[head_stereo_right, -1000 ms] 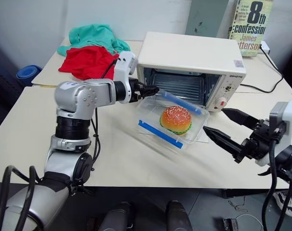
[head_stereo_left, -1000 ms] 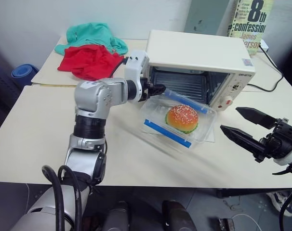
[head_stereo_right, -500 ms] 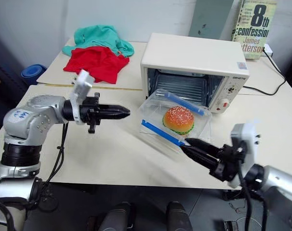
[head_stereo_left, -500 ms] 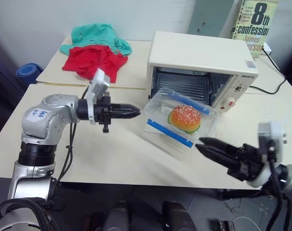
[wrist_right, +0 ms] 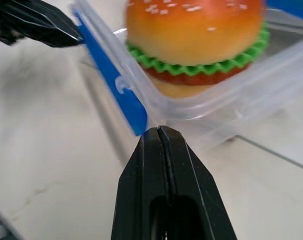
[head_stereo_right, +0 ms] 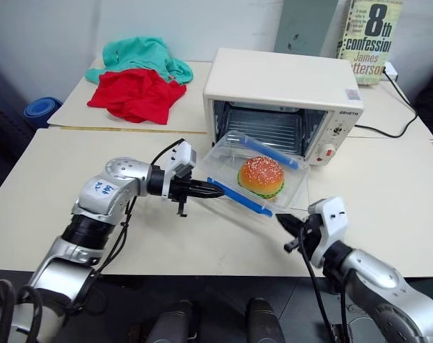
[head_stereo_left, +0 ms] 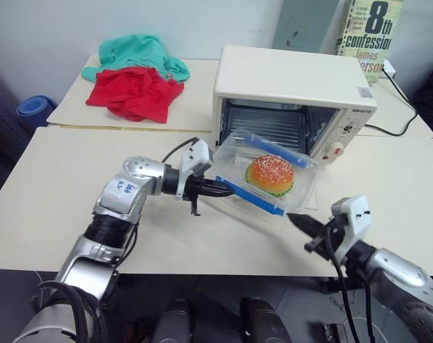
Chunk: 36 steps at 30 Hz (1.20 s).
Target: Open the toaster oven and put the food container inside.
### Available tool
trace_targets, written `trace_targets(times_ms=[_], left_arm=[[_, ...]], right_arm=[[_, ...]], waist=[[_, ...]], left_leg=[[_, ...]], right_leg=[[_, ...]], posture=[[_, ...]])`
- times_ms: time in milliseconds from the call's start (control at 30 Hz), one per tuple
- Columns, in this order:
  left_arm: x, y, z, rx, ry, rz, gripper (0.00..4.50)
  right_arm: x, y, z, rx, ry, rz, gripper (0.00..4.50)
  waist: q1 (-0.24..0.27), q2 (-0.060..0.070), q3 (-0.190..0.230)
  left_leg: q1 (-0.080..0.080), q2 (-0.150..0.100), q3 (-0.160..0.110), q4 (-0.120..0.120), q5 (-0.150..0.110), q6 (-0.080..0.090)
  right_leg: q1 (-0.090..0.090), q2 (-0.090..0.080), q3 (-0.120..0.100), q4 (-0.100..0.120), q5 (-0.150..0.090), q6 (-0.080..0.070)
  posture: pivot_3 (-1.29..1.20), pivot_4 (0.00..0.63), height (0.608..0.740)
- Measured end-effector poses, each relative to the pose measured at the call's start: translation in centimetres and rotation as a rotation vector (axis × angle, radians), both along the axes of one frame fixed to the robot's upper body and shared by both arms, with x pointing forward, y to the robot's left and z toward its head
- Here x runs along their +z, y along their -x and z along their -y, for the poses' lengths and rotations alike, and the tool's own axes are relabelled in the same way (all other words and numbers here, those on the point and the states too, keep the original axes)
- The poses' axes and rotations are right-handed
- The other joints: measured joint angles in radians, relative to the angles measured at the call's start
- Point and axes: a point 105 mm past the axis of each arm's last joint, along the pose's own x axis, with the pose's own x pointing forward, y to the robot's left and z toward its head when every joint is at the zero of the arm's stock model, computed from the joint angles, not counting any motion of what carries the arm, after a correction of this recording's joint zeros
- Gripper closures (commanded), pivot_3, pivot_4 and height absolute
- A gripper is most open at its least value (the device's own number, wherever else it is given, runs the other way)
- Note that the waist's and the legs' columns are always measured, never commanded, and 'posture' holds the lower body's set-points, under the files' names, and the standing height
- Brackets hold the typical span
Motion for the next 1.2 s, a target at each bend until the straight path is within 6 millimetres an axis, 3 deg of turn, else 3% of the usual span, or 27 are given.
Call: trace_targets(times_ms=[333, 667, 800, 933, 1000, 1200], left_arm=[[0.1, -3.7, 3.5, 0.213, 0.062, 0.034, 4.50], [1.5, -8.0, 4.2, 0.442, 0.145, 0.066, 4.50], [1.7, -8.6, 4.1, 0.475, 0.172, 0.059, 4.50], [2.2, -8.6, 3.1, 0.479, 0.187, 0.059, 4.50], [2.9, -8.1, 1.9, 0.456, 0.214, 0.059, 4.50], [5.4, -4.5, -4.2, 0.364, 0.260, 0.054, 2.72]], right_arm=[[2.6, -5.9, 2.7, -0.170, 0.017, 0.141, 4.48], [3.1, -11.7, 3.4, -0.247, -0.001, 0.191, 4.48], [3.0, -12.7, 3.2, -0.253, -0.018, 0.197, 4.48], [3.1, -12.2, 3.0, -0.231, -0.029, 0.199, 4.48], [3.2, -10.7, 2.6, -0.188, -0.039, 0.197, 4.48], [3.0, -4.1, 1.5, -0.048, -0.082, 0.138, 4.50]], waist=[[0.001, 0.000, 0.000], [0.000, 0.000, 0.000], [-0.001, 0.000, 0.000], [-0.002, 0.000, 0.000], [-0.001, 0.000, 0.000], [-0.001, 0.001, 0.000]], left_leg=[[0.000, -0.001, 0.000, -0.001, 0.001, 0.000], [-0.001, -0.001, 0.003, -0.002, 0.001, 0.000], [-0.002, -0.001, 0.008, -0.003, 0.001, -0.001], [-0.002, -0.001, 0.010, -0.004, 0.001, -0.002], [-0.002, 0.000, 0.009, -0.004, 0.000, -0.003], [-0.002, 0.003, 0.003, -0.004, -0.002, -0.004]], right_leg=[[-0.001, 0.001, 0.000, 0.001, 0.003, 0.006], [-0.002, 0.001, -0.001, 0.001, 0.004, 0.007], [-0.003, 0.001, -0.001, 0.002, 0.004, 0.007], [-0.004, 0.001, -0.001, 0.005, 0.004, 0.007], [-0.004, 0.001, -0.001, 0.005, 0.004, 0.007], [-0.005, 0.003, -0.001, 0.006, 0.002, 0.004]], posture=[[0.00, 0.150, 0.740], [0.00, 0.150, 0.740], [0.00, 0.150, 0.740], [0.00, 0.150, 0.740], [0.00, 0.150, 0.740], [0.00, 0.150, 0.740]])
